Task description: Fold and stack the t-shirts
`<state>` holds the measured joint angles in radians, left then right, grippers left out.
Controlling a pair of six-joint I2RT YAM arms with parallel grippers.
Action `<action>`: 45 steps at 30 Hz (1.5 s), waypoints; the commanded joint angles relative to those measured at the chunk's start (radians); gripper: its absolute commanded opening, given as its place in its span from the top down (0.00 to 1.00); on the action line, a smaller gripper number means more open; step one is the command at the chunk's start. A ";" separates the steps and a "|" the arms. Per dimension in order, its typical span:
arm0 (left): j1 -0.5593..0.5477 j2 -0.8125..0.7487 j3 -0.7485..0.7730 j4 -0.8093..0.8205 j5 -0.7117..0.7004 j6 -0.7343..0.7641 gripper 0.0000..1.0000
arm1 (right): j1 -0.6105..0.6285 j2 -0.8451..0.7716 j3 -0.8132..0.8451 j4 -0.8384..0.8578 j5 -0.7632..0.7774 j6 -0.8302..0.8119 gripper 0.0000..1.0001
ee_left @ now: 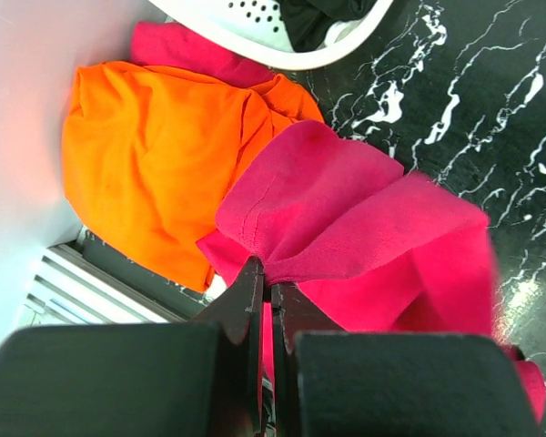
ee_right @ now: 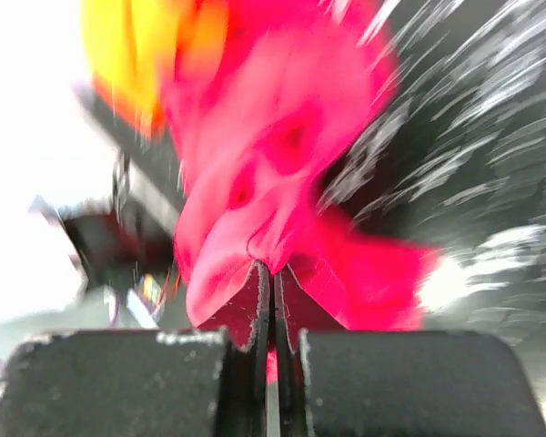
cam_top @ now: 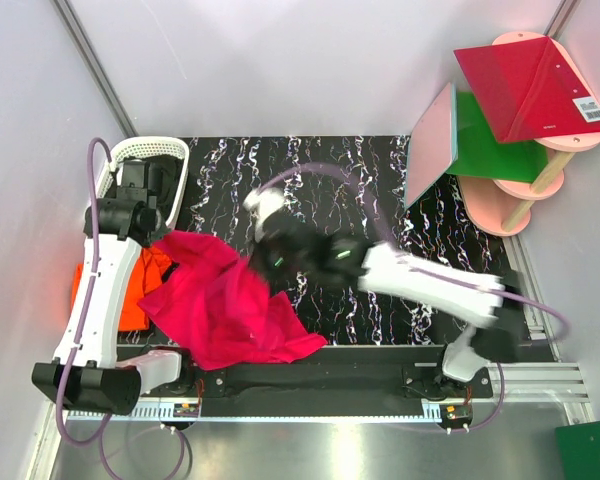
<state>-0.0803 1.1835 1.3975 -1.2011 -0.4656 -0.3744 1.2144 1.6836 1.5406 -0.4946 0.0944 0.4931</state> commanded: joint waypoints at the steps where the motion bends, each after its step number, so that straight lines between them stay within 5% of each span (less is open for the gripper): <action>1: 0.005 -0.032 0.044 0.038 0.034 -0.029 1.00 | -0.100 -0.235 0.174 -0.177 0.384 -0.128 1.00; 5: 0.005 -0.056 0.090 0.037 0.042 -0.053 1.00 | -0.112 -0.327 0.259 -0.255 0.670 -0.272 1.00; 13: 0.002 -0.203 0.118 -0.006 0.036 -0.141 1.00 | -0.113 -0.502 0.282 -0.430 0.896 -0.208 1.00; 18: -0.009 -0.383 0.130 -0.020 0.068 -0.153 1.00 | -0.113 -0.619 0.314 -0.562 0.802 -0.199 1.00; 31: -0.055 -0.420 0.662 -0.045 0.156 -0.052 1.00 | -0.113 -0.587 0.627 -0.733 0.576 -0.381 1.00; 37: -0.055 -0.354 0.626 0.007 0.130 -0.046 1.00 | -0.112 -0.659 0.446 -0.517 0.721 -0.560 1.00; 43: -0.055 -0.228 0.336 0.190 0.206 -0.038 1.00 | -0.115 -0.759 -0.005 0.143 0.905 -0.965 1.00; 45: -0.055 -0.170 0.307 0.224 0.229 -0.044 1.00 | -0.157 -0.742 -0.101 0.230 0.894 -1.002 1.00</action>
<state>-0.1375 0.8509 1.7905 -1.1221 -0.2584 -0.4385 1.1057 0.9333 1.5700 -0.6785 0.8349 -0.2543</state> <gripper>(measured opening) 0.024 0.014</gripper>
